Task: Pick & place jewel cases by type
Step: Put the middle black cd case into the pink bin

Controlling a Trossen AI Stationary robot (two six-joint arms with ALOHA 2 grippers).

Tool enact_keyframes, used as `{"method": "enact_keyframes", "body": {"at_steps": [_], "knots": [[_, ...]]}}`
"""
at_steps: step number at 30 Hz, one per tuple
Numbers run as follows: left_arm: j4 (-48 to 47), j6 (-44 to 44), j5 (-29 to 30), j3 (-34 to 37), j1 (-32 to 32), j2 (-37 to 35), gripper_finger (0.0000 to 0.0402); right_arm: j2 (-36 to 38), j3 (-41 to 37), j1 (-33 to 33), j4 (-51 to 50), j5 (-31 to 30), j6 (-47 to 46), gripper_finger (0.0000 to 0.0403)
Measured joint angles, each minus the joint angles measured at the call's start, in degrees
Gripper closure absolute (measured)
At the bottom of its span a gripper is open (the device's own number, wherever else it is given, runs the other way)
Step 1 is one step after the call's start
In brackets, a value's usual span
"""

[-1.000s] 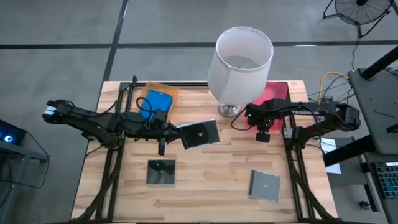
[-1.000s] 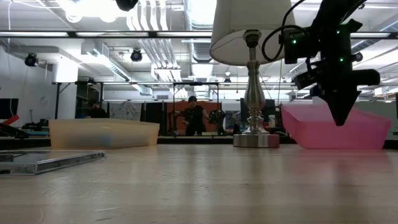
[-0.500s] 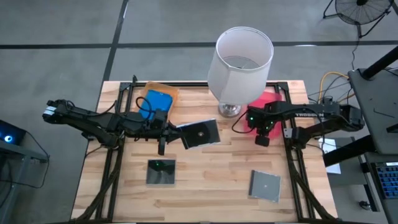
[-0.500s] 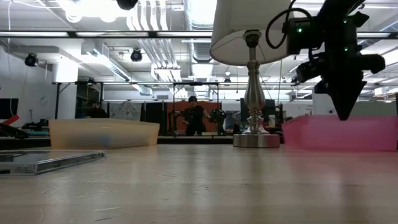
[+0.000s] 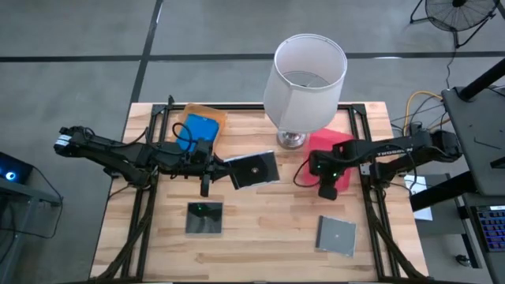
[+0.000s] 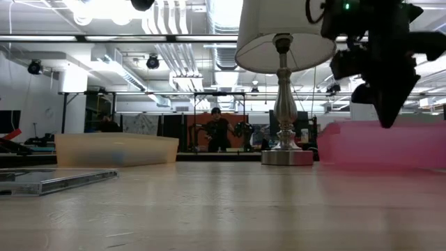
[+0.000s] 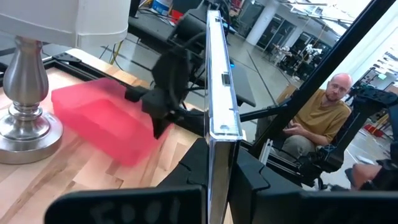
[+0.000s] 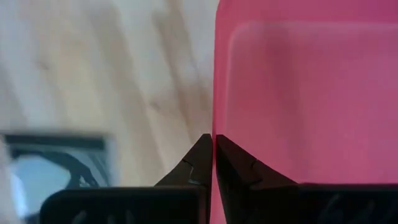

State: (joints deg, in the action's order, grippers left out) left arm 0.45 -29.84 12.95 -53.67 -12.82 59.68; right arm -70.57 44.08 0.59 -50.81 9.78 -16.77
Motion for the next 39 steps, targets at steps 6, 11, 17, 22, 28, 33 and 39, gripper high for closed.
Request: {"method": "enact_keyframes", "body": {"at_steps": [6,11,17,22,28,33,39], "knots": [[0.0,0.0,-0.2,0.0,0.0,0.0,0.0399,-3.9,0.1,-8.1,11.4,1.0,-5.9,0.0394],[-0.1,0.3,-0.3,0.0,0.0,0.0,0.0399,-11.6,3.9,-14.2,16.0,0.8,-6.9,0.0394],[-0.1,0.5,-0.6,0.0,0.0,0.0,0.0399,-23.2,15.2,-18.6,16.1,0.5,-3.2,0.0394],[-0.2,0.5,-1.1,0.0,0.0,0.0,0.0399,-30.6,24.2,-20.7,14.8,-1.5,-1.5,0.0394],[-0.2,0.5,-1.6,0.0,0.0,0.0,0.0399,-34.1,29.7,-21.4,13.2,-5.3,-2.9,0.0394],[-0.1,0.4,-2.2,0.0,0.0,0.0,0.0399,-33.7,32.1,-21.9,13.3,-6.9,-3.8,0.0383],[-0.1,0.4,-2.6,0.0,-0.1,0.0,0.0399,-33.0,35.1,-22.4,13.4,-6.7,-6.4,0.0319]]}}
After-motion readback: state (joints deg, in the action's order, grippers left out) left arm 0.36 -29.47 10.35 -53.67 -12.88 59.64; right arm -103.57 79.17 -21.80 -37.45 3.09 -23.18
